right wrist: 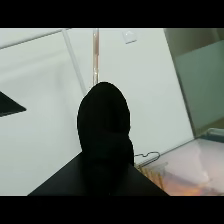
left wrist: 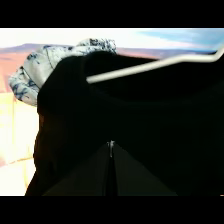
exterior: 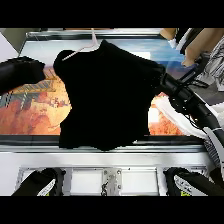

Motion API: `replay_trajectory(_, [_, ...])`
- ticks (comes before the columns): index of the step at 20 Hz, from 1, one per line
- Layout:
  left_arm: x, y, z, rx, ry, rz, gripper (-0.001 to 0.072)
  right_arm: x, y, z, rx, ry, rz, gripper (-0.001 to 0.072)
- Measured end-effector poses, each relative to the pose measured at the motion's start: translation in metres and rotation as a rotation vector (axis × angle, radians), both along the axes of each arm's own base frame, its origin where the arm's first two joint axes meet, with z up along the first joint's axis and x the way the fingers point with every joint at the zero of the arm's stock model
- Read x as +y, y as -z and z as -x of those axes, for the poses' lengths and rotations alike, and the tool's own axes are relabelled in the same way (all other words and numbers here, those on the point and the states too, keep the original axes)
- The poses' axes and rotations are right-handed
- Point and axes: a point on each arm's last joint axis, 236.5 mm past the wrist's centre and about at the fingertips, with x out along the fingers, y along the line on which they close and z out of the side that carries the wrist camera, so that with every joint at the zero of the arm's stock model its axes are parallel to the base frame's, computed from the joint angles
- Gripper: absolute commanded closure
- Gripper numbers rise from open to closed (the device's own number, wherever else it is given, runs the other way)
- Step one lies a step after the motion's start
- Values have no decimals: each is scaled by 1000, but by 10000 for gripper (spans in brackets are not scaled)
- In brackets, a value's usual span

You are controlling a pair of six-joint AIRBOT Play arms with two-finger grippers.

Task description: Fold the clothes and pants, and hang the long-sleeved shirts on hangers.

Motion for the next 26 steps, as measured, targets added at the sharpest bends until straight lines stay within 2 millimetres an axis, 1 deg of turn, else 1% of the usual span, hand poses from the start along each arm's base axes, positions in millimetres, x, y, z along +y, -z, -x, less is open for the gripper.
replay_trajectory(2, [-10,11,-5,30,24,-12,684,-25,-12,-6,-21,86,9,693])
replay_trajectory(4, [-19,19,-9,52,43,-24,684,-58,-27,-9,-55,193,29,693])
replay_trajectory(6, [-24,26,-13,67,55,-35,684,-101,-45,-9,-86,343,63,693])
replay_trajectory(8, [-27,28,-15,68,60,-38,684,-148,-61,-4,-105,509,113,693])
replay_trajectory(10, [-29,27,-18,59,65,-38,684,-196,-74,6,-112,693,165,693])
replay_trajectory(12, [-30,26,-21,47,69,-37,684,-246,-88,22,-112,887,200,693])
replay_trajectory(14, [-31,23,-22,35,71,-36,684,-291,-101,42,-113,1074,217,693])
replay_trajectory(16, [-32,23,-23,31,72,-35,684,-328,-112,62,-107,1235,220,693])
replay_trajectory(17, [-32,22,-24,27,72,-34,684,-342,-117,72,-105,1305,224,693])
replay_trajectory(20, [-32,22,-24,24,73,-35,684,-373,-126,94,-90,1457,213,693])
replay_trajectory(24, [-32,21,-24,22,73,-35,684,-408,-123,113,-34,1629,207,691])
replay_trajectory(26, [-32,21,-24,21,73,-34,684,-420,-122,122,-14,1693,206,690])
